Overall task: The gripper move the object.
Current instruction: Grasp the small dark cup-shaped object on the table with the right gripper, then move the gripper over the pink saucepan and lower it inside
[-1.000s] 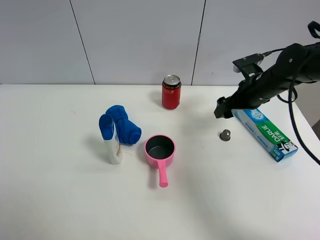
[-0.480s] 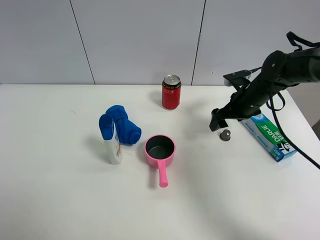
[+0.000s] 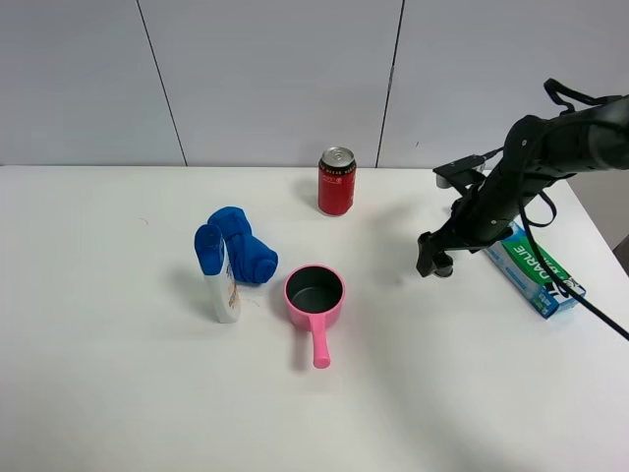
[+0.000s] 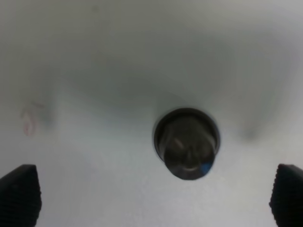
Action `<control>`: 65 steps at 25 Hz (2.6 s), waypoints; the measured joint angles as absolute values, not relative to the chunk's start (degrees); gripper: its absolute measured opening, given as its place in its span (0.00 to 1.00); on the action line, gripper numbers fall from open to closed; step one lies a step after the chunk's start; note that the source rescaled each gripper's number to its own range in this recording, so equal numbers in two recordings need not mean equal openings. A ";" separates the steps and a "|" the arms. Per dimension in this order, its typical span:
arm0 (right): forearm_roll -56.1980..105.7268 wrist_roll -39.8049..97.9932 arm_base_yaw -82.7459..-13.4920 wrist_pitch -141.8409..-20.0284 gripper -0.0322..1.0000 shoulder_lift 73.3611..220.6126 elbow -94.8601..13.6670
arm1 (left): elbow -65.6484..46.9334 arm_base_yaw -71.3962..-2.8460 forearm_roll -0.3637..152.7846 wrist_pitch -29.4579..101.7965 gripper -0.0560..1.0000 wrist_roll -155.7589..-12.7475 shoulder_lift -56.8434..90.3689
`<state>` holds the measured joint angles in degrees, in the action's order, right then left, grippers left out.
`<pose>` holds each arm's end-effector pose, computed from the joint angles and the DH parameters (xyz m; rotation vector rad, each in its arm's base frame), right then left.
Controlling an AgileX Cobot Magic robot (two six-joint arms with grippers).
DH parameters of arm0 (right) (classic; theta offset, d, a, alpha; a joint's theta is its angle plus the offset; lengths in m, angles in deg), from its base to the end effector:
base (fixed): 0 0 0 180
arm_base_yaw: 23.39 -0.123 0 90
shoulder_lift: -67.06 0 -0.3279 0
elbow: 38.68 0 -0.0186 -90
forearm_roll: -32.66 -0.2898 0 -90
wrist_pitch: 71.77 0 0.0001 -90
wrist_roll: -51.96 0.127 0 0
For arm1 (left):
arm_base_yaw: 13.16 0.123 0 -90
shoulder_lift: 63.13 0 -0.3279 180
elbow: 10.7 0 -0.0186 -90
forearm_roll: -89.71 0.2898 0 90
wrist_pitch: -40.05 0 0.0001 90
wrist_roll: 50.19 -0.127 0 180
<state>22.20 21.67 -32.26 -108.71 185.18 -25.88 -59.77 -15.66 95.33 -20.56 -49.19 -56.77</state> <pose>0.4061 0.0774 0.1132 -0.7885 2.7996 0.1217 0.0164 0.0101 0.2837 0.0212 2.0222 0.0783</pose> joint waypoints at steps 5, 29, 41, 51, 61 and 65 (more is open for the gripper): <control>23.84 22.81 -34.84 -106.86 0.95 186.93 -25.88 | -59.77 -15.66 95.33 -20.56 1.00 -49.19 -56.77; 32.66 30.27 -35.15 -103.33 0.90 189.52 -25.88 | -59.77 -15.66 95.33 -20.56 1.00 -49.19 -56.77; 32.66 31.12 -33.76 -101.05 0.46 190.12 -25.88 | -59.77 -15.66 95.33 -20.56 1.00 -49.19 -56.77; 26.68 31.12 -33.76 -100.86 0.06 190.12 -25.88 | -59.77 -15.66 95.33 -20.56 1.00 -49.19 -56.77; 26.50 31.12 -33.76 -102.26 0.03 189.91 -26.06 | -59.77 -15.66 95.33 -20.56 1.00 -49.19 -56.77; 26.49 30.49 -33.82 -102.44 0.03 186.91 -26.06 | -59.77 -15.66 95.33 -20.56 1.00 -49.19 -56.77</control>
